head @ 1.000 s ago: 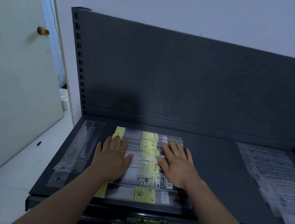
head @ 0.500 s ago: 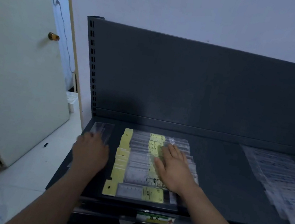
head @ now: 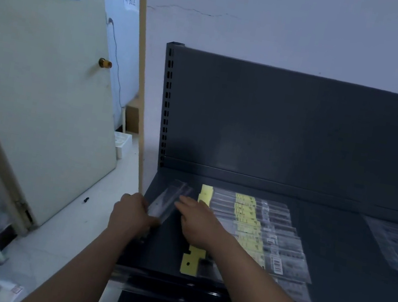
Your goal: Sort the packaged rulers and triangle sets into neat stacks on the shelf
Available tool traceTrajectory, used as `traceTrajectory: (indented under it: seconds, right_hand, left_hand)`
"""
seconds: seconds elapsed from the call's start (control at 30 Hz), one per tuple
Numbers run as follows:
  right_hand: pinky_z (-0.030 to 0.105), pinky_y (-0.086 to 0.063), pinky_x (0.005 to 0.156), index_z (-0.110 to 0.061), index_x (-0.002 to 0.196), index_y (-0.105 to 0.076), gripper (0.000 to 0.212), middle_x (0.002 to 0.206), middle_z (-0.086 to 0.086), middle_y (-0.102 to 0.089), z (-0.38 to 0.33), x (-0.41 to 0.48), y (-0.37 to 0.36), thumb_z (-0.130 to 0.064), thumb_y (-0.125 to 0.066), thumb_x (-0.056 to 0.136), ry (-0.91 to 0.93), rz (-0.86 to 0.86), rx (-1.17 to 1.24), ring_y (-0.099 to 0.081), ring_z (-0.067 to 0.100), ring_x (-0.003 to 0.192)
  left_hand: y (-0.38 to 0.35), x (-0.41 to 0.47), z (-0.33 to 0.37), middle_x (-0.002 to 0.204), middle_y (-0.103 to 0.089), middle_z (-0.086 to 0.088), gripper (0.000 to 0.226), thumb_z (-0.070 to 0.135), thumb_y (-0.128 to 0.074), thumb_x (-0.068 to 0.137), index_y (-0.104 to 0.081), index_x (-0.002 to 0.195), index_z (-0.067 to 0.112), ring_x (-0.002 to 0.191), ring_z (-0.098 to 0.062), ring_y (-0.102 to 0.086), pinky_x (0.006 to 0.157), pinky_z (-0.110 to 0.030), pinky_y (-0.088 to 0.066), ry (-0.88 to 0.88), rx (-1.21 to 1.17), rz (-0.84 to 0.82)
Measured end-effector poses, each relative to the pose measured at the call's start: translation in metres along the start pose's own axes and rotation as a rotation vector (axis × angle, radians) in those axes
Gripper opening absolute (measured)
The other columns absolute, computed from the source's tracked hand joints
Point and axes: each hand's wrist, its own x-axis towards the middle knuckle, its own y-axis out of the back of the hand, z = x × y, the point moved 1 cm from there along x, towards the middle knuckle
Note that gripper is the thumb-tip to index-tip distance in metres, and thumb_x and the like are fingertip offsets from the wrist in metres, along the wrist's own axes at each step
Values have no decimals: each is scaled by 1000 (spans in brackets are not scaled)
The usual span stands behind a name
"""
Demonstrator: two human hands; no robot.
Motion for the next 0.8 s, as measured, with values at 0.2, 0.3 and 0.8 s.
traceTrajectory:
  seconds: [0.2, 0.3, 0.8]
  right_hand:
    - [34, -32, 109, -11, 134, -54, 48, 143, 5, -47, -17, 20, -12, 0, -40, 89, 31, -38, -8, -44, 28, 127]
    - [30, -35, 108, -19, 131, -58, 51, 142, 0, -50, -17, 22, -18, 1, -38, 88, 35, -23, 100, -45, 21, 128]
    - [34, -39, 98, -27, 112, -64, 25, 117, -3, -62, -32, 49, 30, -30, -62, 88, 49, -8, -46, -53, 20, 114]
  left_hand:
    - [12, -1, -22, 88, -62, -6, 40, 38, -80, 72, -60, 93, 10, 83, -20, -59, 68, -28, -43, 79, -96, -118]
    - [20, -1, -36, 55, -49, -3, 36, 29, -79, 72, -52, 56, 11, 52, -15, -47, 51, -24, -33, 78, -149, -161]
    - [74, -12, -34, 87, -70, 11, 39, 10, -83, 67, -62, 95, 27, 69, -8, -64, 66, -27, -54, -235, -89, -91]
